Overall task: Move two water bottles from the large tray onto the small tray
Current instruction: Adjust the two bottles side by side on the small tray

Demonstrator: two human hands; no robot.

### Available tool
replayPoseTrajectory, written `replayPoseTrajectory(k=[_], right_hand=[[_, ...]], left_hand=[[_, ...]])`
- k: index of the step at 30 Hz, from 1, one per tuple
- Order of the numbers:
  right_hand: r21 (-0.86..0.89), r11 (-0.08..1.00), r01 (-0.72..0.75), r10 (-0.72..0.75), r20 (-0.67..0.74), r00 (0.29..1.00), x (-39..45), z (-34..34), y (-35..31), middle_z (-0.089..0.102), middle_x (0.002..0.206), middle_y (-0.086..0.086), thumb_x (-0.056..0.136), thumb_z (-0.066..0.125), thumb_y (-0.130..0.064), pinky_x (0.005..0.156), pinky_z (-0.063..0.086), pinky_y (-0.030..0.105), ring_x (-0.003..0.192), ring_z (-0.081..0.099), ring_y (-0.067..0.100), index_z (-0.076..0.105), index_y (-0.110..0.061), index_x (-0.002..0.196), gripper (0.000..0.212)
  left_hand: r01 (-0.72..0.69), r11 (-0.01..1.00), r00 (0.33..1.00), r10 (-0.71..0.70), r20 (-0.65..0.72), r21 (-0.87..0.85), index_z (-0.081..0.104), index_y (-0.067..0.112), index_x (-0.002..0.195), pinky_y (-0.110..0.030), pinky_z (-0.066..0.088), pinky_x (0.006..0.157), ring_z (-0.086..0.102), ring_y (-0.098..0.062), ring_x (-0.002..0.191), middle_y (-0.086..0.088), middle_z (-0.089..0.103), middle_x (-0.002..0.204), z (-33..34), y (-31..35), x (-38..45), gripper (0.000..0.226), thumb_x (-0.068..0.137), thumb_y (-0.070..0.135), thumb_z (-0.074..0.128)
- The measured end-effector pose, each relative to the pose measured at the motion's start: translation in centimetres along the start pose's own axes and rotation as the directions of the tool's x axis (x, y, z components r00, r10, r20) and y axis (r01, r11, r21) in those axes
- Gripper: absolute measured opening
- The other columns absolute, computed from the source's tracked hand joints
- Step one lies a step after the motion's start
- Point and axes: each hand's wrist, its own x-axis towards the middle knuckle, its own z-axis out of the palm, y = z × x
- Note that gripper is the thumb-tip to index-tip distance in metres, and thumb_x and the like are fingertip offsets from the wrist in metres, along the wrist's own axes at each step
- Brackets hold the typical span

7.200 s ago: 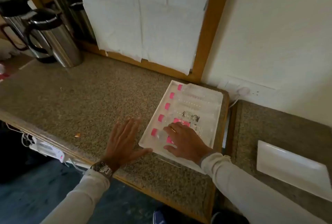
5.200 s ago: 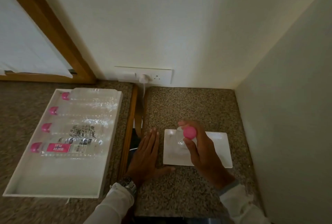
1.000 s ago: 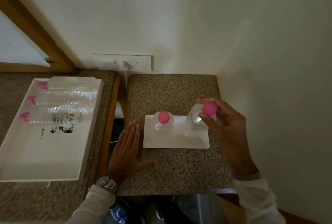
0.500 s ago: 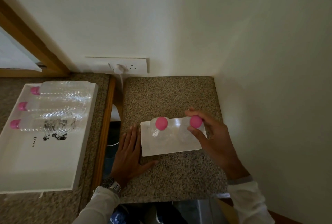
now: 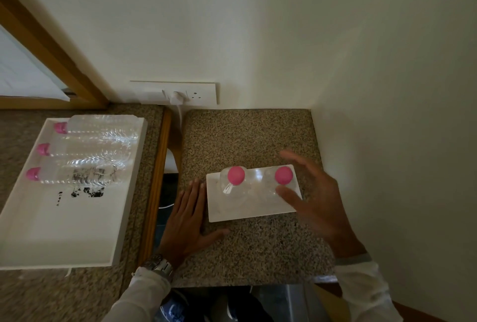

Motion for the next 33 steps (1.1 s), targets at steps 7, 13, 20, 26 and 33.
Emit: replayPoseTrajectory(k=[7,13,20,26,33], right_hand=[[-0.067,0.966,-0.248,0.216,-0.311,0.925,2.0,-1.1,4.1,0.069,0.112,-0.003,0.103,0.058,-0.023,0.089,0.053,0.022,0.113,0.067,0.014,0.064,-0.011,0.126,0.027],[-0.301,0.849,-0.434,0.418,-0.120,0.901,5.2,0.8,8.3,0.075,0.114,0.013,0.092,0.068,-0.011,0.092,0.056,0.038,0.109,0.069,0.031,0.071,-0.007,0.117,0.026],[-0.353,0.815,-0.459,0.444,-0.126,0.887,4.7,2.0,9.8,0.073,0.094,0.011,0.086,0.062,0.002,0.077,0.054,0.038,0.090,0.066,0.027,0.071,-0.007,0.088,0.012],[-0.385,0.798,-0.464,0.451,-0.129,0.883,4.1,2.0,9.8,0.078,0.105,0.014,0.085,0.068,0.001,0.085,0.060,0.043,0.100,0.072,0.030,0.075,-0.005,0.108,0.025],[-0.329,0.811,-0.484,0.462,-0.148,0.875,2.7,2.8,10.1,0.077,0.104,0.016,0.082,0.068,0.004,0.079,0.060,0.039,0.096,0.073,0.031,0.073,-0.004,0.111,0.030]], left_hand=[[0.170,0.951,0.964,-0.215,-0.157,-0.257,0.045,0.004,0.143,-0.044,0.049,0.101,0.057,-0.035,0.125,-0.021,0.056,0.138,-1.6,1.2,-1.0,0.077,0.097,0.064,0.032],[0.289,0.788,0.921,-0.385,-0.068,-0.543,0.051,0.023,0.132,-0.041,0.057,0.085,0.067,-0.020,0.095,0.001,0.067,0.098,-2.9,2.6,2.0,0.030,0.104,0.032,0.047],[0.304,0.836,0.940,-0.342,-0.001,-0.457,0.055,0.007,0.134,-0.050,0.055,0.097,0.064,-0.027,0.110,-0.015,0.069,0.122,-3.0,3.0,4.0,0.033,0.102,0.014,0.050],[0.298,0.861,0.941,-0.338,-0.026,-0.413,0.059,0.002,0.125,-0.044,0.056,0.088,0.064,-0.026,0.092,-0.019,0.070,0.107,-3.1,2.6,3.7,0.027,0.100,0.010,0.051],[0.267,0.873,0.947,-0.316,-0.054,-0.408,0.060,0.004,0.126,-0.037,0.050,0.081,0.066,-0.031,0.092,-0.017,0.071,0.102,-3.3,2.1,2.9,0.028,0.099,0.007,0.052]])
